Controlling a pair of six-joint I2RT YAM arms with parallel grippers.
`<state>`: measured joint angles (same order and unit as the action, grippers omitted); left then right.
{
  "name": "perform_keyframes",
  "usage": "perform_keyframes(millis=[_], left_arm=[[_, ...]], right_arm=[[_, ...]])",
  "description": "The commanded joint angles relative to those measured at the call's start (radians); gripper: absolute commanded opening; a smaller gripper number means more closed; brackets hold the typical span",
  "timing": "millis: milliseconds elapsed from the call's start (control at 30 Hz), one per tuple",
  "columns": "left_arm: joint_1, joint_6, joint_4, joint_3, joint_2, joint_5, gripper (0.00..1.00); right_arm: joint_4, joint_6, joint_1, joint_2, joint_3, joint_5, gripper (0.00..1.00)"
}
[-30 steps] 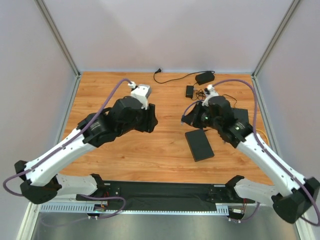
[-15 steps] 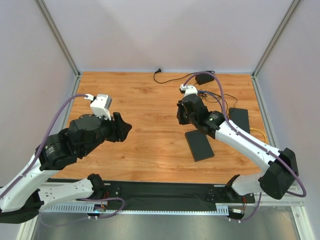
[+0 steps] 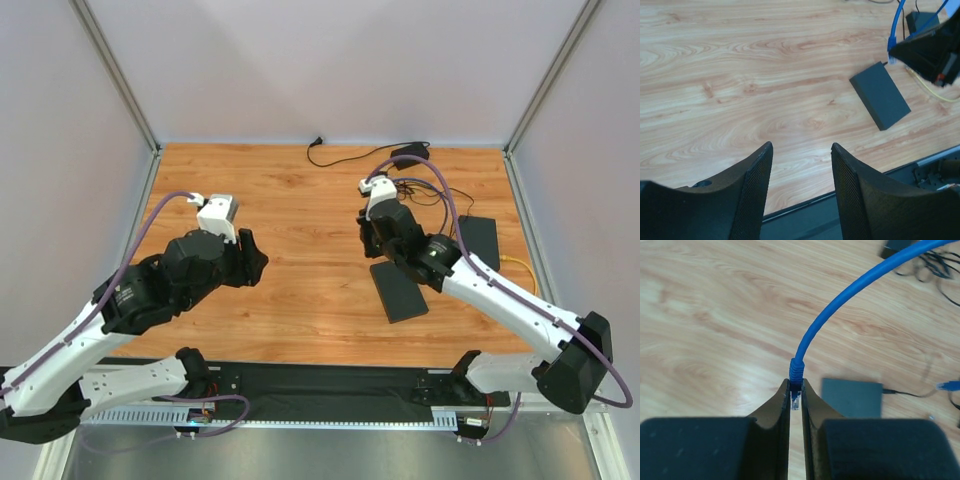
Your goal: Pull the plug from the switch port
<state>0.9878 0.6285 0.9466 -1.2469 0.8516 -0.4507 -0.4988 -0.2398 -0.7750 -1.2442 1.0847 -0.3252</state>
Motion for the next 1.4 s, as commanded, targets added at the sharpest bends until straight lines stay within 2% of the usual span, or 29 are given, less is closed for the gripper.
perform_keyframes(millis=[0,133,333,433,600,767,867,967,1000,1100,1200,1367], left_arm=[[0.002,0.046,0.030,-0.042,-0.057,-0.100,0.58],[0.002,0.063,0.061,-0.042,-0.153,-0.186,0.56],[0.002,0.083,0.063,0.010,-0.324,-0.256,0.54],[0.002,0.088,0.110,-0.014,-0.370,-0.293,0.54],[0.002,0.094,0.213,-0.081,-0.353,-0.313,0.55],[0.002,0.111,0.218,-0.060,-0.364,-0.306,0.55],[0.002,0.114,0.210,-0.046,-0.362,-0.293,0.55],[0.002,0.114,0.205,-0.043,-0.350,-0.284,0.55],[0.002,0.112,0.202,-0.045,-0.347,-0.286,0.55],[0.002,0.108,0.198,-0.049,-0.327,-0.281,0.55],[0.002,0.099,0.185,-0.051,-0.316,-0.276,0.55],[0.002,0.086,0.156,-0.049,-0.293,-0.263,0.55]], right_arm=[[0.026,-0.012,-0.133,-0.046,0.125,-0.012,0.00],[-0.010,-0.021,-0.272,-0.191,0.329,-0.044,0.00],[-0.101,-0.038,-0.326,-0.509,0.576,-0.038,0.00],[-0.132,-0.079,-0.328,-0.656,0.690,0.018,0.00],[-0.207,-0.118,-0.346,-0.920,0.930,0.188,0.00],[-0.153,-0.162,-0.354,-1.064,1.008,0.372,0.00],[-0.136,-0.167,-0.354,-1.119,1.054,0.475,0.01],[-0.153,-0.171,-0.354,-1.150,1.075,0.517,0.08],[-0.156,-0.170,-0.354,-1.150,1.072,0.514,0.22],[-0.155,-0.165,-0.353,-1.117,1.040,0.506,0.40],[-0.141,-0.164,-0.345,-1.075,0.989,0.511,0.50],[-0.116,-0.179,-0.316,-0.922,0.848,0.482,0.52]])
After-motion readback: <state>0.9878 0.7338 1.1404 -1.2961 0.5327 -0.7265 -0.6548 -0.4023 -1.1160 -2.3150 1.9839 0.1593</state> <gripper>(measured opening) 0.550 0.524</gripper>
